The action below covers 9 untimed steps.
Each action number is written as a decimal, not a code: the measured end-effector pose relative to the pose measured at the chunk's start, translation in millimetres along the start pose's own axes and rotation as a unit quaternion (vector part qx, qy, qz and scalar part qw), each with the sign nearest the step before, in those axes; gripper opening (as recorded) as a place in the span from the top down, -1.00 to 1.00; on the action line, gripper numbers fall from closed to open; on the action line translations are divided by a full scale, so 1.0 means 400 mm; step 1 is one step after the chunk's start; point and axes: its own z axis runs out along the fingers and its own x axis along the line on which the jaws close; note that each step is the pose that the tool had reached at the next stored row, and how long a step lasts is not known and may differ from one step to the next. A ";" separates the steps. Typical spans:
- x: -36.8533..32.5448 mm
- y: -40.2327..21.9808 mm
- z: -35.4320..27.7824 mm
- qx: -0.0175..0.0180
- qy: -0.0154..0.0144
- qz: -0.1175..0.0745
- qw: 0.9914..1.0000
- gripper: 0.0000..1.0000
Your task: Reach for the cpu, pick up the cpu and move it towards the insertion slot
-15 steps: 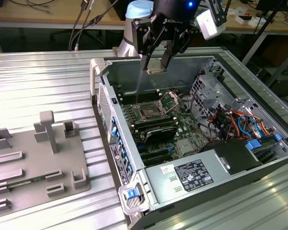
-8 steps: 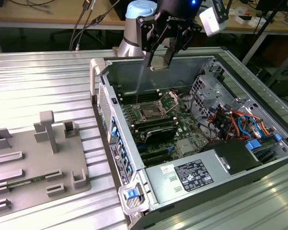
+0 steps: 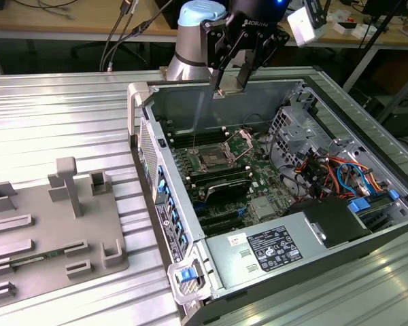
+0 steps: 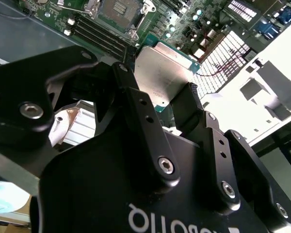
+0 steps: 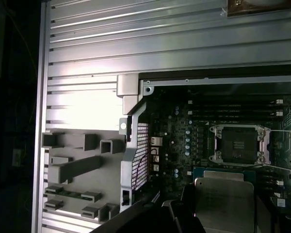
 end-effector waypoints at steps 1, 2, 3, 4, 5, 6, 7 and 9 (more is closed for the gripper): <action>-0.004 0.002 0.000 0.000 0.000 0.000 1.000 -0.09; -0.011 0.007 0.000 0.000 0.000 0.000 1.000 -0.09; -0.016 0.010 0.000 0.000 0.000 0.000 1.000 -0.09; -0.020 0.012 0.000 0.000 0.000 0.000 1.000 -0.09; -0.024 0.014 0.000 0.000 0.000 0.000 1.000 -0.09; -0.030 0.017 0.000 0.000 0.000 0.000 1.000 -0.09; -0.033 0.019 0.000 0.000 0.000 0.000 1.000 -0.09; -0.041 0.023 0.000 0.000 0.000 0.000 1.000 -0.09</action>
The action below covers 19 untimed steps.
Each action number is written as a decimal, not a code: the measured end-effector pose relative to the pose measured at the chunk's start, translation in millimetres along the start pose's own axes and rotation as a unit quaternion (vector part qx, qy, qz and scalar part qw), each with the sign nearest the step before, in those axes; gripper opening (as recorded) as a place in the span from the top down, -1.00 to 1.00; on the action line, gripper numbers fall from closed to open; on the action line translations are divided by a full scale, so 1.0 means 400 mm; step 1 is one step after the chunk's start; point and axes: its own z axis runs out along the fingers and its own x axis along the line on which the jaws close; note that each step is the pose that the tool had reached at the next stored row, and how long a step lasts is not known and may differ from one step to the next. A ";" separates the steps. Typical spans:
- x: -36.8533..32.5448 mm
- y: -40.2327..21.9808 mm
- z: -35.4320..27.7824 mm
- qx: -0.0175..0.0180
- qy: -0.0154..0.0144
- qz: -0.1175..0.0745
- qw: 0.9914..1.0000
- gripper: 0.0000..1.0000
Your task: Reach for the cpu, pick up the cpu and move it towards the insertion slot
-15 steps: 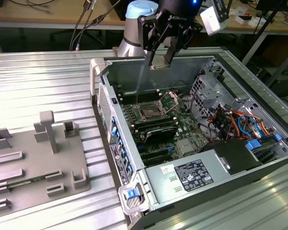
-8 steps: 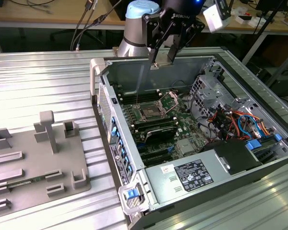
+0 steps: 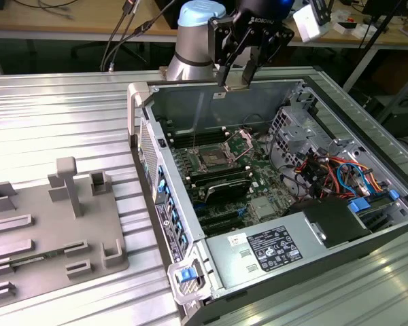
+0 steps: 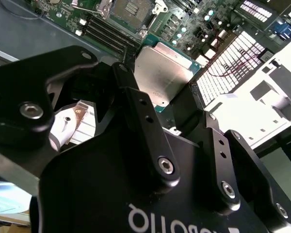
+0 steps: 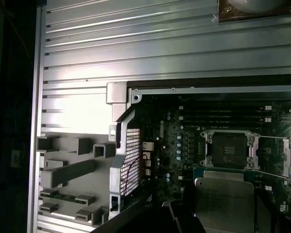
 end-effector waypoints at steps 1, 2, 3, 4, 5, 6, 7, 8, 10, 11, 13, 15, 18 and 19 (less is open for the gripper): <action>-0.003 0.001 0.000 0.000 0.000 0.000 1.000 -0.09; -0.008 0.003 0.000 0.000 0.000 0.000 1.000 -0.09; -0.012 0.005 0.000 0.000 0.000 0.000 1.000 -0.09; -0.018 0.008 0.000 0.000 0.000 0.000 1.000 -0.09; -0.023 0.010 0.000 0.000 0.000 0.000 1.000 -0.09; -0.027 0.011 0.000 0.000 0.000 0.000 1.000 -0.09; -0.033 0.014 -0.001 0.000 0.000 0.000 1.000 -0.09; -0.038 0.015 -0.001 0.000 0.000 0.000 1.000 -0.09; -0.050 0.019 -0.001 0.000 0.000 0.000 1.000 -0.09; -0.058 0.021 -0.001 0.000 0.000 0.000 1.000 -0.09; -0.067 0.024 -0.001 0.000 0.000 0.000 1.000 -0.09; -0.082 0.029 -0.001 0.000 0.000 0.000 1.000 -0.09; -0.096 0.035 -0.002 0.000 0.000 0.000 1.000 -0.09; -0.099 0.036 -0.002 0.000 0.000 0.000 1.000 -0.09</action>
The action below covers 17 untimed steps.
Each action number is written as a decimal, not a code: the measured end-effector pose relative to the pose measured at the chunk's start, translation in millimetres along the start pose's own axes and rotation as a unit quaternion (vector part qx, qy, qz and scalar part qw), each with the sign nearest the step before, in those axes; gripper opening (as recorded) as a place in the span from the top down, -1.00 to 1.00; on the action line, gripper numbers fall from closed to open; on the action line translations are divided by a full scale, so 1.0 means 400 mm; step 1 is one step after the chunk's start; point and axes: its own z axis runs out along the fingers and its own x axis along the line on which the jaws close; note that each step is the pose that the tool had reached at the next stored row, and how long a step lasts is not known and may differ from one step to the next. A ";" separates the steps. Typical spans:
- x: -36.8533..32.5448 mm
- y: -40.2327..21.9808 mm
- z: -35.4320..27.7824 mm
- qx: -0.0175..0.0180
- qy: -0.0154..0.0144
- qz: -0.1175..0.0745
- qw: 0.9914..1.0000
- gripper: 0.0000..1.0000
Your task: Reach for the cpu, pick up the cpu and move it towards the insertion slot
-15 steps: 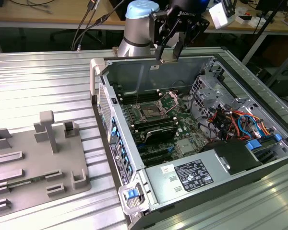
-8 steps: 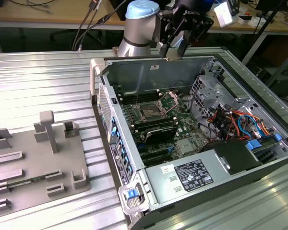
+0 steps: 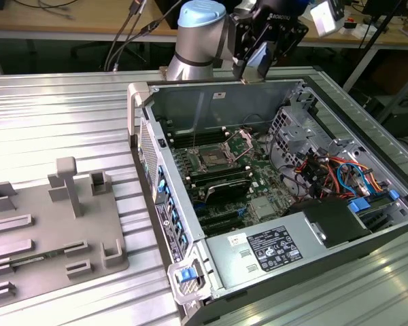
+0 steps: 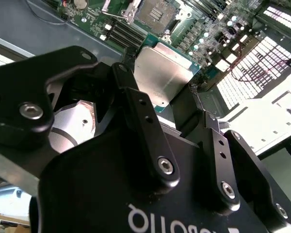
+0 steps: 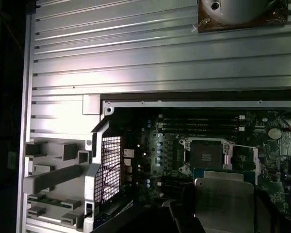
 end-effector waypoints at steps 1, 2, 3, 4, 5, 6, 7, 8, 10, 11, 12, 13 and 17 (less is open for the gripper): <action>-0.003 0.002 0.000 0.000 0.000 0.000 1.000 -0.09; -0.006 0.004 0.000 0.000 0.000 0.000 1.000 -0.09; -0.008 0.006 0.000 0.000 0.000 0.000 1.000 -0.09; -0.009 0.008 0.000 0.000 0.000 0.000 1.000 -0.09; -0.009 0.008 0.000 0.000 0.000 0.000 1.000 -0.09; -0.009 0.011 0.000 0.000 0.000 0.000 1.000 -0.09; -0.009 0.020 0.002 0.000 0.000 0.000 1.000 -0.09; -0.010 0.028 0.004 0.000 0.000 0.001 1.000 -0.09; -0.010 0.035 0.006 0.000 0.000 0.002 1.000 -0.09; -0.010 0.039 0.007 0.000 0.000 0.002 1.000 -0.09; -0.010 0.043 0.009 0.000 0.000 0.002 1.000 -0.09; -0.008 0.047 0.011 0.000 0.000 0.002 1.000 -0.09; 0.005 0.064 0.018 0.000 -0.001 0.002 1.000 -0.09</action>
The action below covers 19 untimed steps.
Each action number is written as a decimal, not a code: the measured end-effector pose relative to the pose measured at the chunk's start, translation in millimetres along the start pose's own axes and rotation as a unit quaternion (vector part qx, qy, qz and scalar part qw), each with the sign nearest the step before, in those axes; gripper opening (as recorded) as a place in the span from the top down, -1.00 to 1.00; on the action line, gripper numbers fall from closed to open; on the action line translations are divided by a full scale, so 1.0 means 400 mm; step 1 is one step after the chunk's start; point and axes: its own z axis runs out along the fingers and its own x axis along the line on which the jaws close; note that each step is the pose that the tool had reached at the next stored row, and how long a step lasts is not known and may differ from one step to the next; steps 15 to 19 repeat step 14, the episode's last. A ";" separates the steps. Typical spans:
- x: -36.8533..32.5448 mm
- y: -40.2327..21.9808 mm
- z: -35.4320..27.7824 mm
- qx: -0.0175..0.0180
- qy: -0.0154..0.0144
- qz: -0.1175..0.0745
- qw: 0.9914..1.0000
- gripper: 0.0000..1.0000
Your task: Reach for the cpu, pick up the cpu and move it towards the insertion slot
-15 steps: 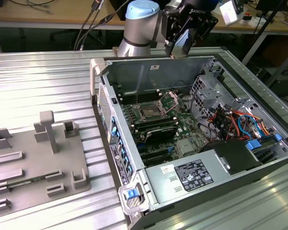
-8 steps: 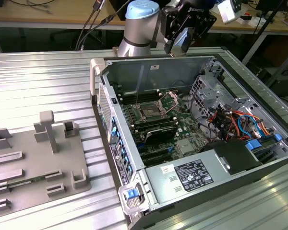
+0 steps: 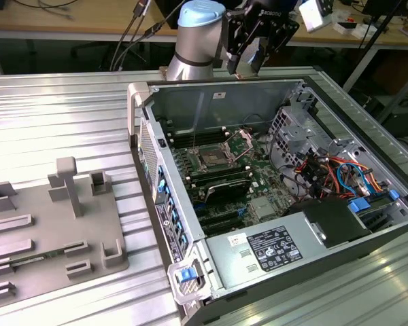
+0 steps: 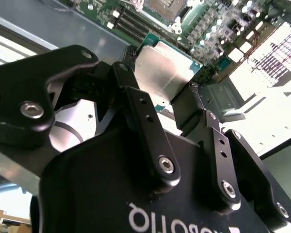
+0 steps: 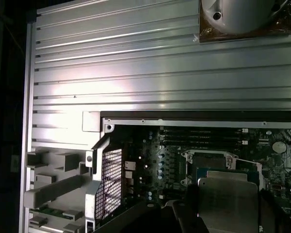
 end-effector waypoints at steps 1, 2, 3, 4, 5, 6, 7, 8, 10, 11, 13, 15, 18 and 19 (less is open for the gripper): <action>0.002 0.004 0.001 0.000 0.000 0.000 1.000 -0.09; 0.003 0.009 0.003 0.000 0.000 0.000 1.000 -0.09; 0.005 0.014 0.005 0.000 0.000 0.000 1.000 -0.09; 0.006 0.019 0.007 0.000 0.000 0.000 1.000 -0.09; 0.007 0.022 0.009 0.000 0.000 0.001 1.000 -0.09; 0.008 0.024 0.011 0.000 -0.001 0.004 1.000 -0.09; 0.009 0.025 0.012 0.000 -0.001 0.005 1.000 -0.09; 0.010 0.025 0.012 0.000 -0.001 0.006 1.000 -0.09; 0.010 0.025 0.012 0.000 -0.001 0.006 1.000 -0.09; 0.011 0.025 0.012 0.000 -0.001 0.006 1.000 -0.09; 0.012 0.025 0.012 0.000 -0.001 0.006 1.000 -0.09; 0.012 0.025 0.012 0.000 -0.001 0.006 1.000 -0.09; 0.012 0.025 0.012 0.000 -0.001 0.006 1.000 -0.09; 0.012 0.025 0.012 0.000 -0.001 0.006 1.000 -0.09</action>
